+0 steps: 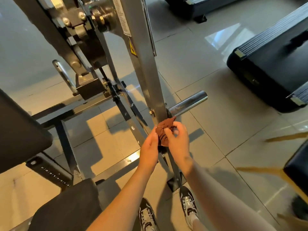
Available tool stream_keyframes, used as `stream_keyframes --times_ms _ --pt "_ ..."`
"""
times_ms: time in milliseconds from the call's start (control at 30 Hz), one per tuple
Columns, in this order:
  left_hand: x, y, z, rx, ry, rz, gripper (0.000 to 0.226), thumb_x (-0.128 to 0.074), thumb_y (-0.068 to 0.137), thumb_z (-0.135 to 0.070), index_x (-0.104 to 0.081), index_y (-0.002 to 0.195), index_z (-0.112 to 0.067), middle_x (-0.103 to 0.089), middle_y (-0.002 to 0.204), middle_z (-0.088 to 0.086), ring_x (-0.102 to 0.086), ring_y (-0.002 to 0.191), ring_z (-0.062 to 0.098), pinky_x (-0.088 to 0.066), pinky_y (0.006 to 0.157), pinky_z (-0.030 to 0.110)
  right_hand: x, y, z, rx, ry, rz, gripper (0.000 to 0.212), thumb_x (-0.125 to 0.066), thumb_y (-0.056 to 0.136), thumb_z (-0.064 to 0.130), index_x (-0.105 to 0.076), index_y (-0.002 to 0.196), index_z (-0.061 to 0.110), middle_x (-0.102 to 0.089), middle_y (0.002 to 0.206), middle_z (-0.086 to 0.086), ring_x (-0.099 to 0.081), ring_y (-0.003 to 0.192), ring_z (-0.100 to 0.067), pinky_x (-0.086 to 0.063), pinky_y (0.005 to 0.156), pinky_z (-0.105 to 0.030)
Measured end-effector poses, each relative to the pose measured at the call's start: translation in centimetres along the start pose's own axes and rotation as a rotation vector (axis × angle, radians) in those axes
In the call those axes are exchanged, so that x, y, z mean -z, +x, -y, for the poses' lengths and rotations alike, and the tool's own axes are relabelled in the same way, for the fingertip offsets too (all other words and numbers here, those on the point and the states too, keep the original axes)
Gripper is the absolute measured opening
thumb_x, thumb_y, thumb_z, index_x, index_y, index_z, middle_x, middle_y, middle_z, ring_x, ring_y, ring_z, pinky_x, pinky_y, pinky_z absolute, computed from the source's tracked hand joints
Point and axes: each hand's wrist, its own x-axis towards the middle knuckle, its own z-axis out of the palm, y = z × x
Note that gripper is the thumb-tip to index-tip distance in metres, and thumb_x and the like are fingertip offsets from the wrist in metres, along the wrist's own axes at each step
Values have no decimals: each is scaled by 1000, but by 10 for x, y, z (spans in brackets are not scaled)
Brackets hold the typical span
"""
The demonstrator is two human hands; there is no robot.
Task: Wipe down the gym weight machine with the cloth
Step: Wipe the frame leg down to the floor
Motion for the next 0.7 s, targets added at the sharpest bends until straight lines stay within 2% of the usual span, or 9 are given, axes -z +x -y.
stream_keyframes --times_ms 67,100,167,233,300,433,533,600,700 --pt "4 -1 3 29 -11 19 42 -34 111 -33 -40 152 -32 -55 138 -20 -49 123 -16 -39 87 -1 -2 -7 -5 -61 5 5 13 -67 91 25 -66 104 30 -57 114 2 -65 99 -8 -60 85 -41" --pt "6 -1 2 34 -11 29 43 -34 111 -33 -38 154 -31 -52 141 -17 -49 124 -14 -39 86 -2 -3 -10 -2 -75 18 1 16 -67 89 32 -65 104 35 -57 115 3 -66 101 -12 -61 83 -45" --pt "9 -3 -5 14 -9 46 41 -33 111 -32 -43 151 -34 -55 140 -20 -49 129 -6 -42 94 3 -5 -14 15 -40 66 -18 26 -67 85 44 -61 111 43 -56 121 3 -66 108 -12 -61 85 -40" --pt "12 -5 -12 -44 -1 69 40 -31 112 -32 -47 148 -39 -58 137 -24 -51 127 -9 -43 103 10 -8 -16 34 61 66 -8 30 -68 91 34 -60 120 38 -53 125 5 -57 114 3 -52 92 -17" --pt "14 -3 -14 -62 -24 73 40 -31 112 -33 -48 148 -38 -59 137 -22 -52 125 -11 -44 101 9 -13 -13 43 157 -20 -55 24 -68 94 19 -66 118 23 -52 120 2 -48 108 15 -40 87 -1" --pt "20 2 2 -47 -15 103 41 -32 112 -32 -47 149 -33 -59 137 -18 -52 126 -8 -43 96 7 -24 -16 22 179 -78 -131 16 -69 93 11 -70 105 21 -54 110 6 -53 104 5 -43 85 -7" --pt "21 0 17 56 -54 109 43 -33 110 -39 -42 152 -34 -54 147 -8 -50 135 7 -43 112 28 -20 -23 0 50 -69 -117 18 -70 91 10 -70 100 26 -57 108 7 -58 106 -5 -47 86 -12" --pt "21 -2 10 52 -42 120 42 -33 109 -43 -44 150 -40 -55 144 -11 -52 132 5 -44 112 36 -17 -23 3 9 -71 -107 18 -70 92 13 -69 100 29 -57 109 9 -60 107 -9 -50 89 -17" --pt "21 -1 -1 -48 -16 111 40 -30 111 -35 -49 147 -38 -61 136 -17 -55 125 -6 -45 101 16 -18 -17 28 142 -68 -106 16 -69 94 16 -72 108 23 -58 113 6 -57 107 -2 -48 88 -10"
